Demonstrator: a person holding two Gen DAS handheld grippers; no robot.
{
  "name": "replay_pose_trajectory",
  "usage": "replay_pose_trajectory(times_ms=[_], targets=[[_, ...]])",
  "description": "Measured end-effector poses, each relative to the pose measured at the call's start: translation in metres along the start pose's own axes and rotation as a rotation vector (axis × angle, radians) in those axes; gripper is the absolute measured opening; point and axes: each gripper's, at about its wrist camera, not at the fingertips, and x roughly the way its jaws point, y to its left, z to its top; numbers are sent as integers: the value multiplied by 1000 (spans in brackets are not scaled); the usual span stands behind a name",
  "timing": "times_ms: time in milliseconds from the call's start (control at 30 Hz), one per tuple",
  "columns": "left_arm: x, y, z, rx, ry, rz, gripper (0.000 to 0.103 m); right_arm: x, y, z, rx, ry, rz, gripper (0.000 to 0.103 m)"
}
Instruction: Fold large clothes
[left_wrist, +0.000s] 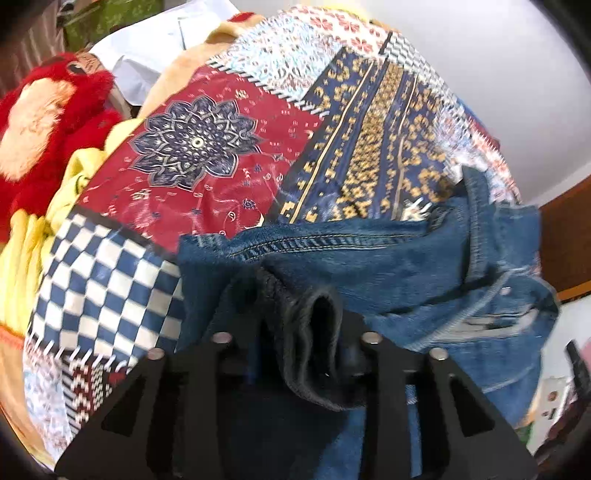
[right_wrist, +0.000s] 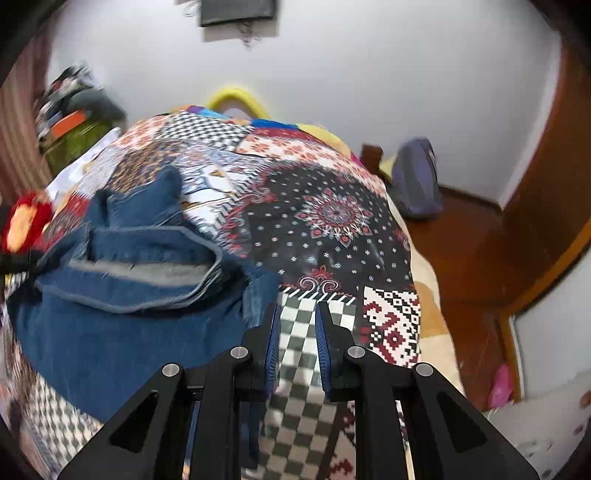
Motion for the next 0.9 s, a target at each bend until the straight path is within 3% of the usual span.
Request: replay_pose_trajectory(times_ms=[33, 100, 200, 367, 567, 633, 733, 900], targets=[[-9, 0, -1, -7, -21, 8, 74, -5, 3, -3, -9, -5, 4, 14], [-31, 0, -4, 3, -98, 47, 90, -11, 11, -6, -6, -5, 40, 14], [-55, 0, -5, 45, -120, 67, 91, -14, 27, -12, 27, 9, 146, 14], [-67, 3, -23, 116, -98, 18, 94, -5, 54, -16, 47, 40, 249, 14], [-35, -5, -55, 291, -17, 62, 94, 21, 89, -21, 29, 115, 317, 14], [-16, -5, -61, 333, -19, 138, 94, 33, 98, -23, 25, 140, 327, 14], [8, -1, -57, 341, -37, 209, 94, 52, 112, -20, 28, 162, 332, 14], [25, 1, -24, 271, -66, 238, 94, 78, 127, 4, 50, 164, 337, 14]])
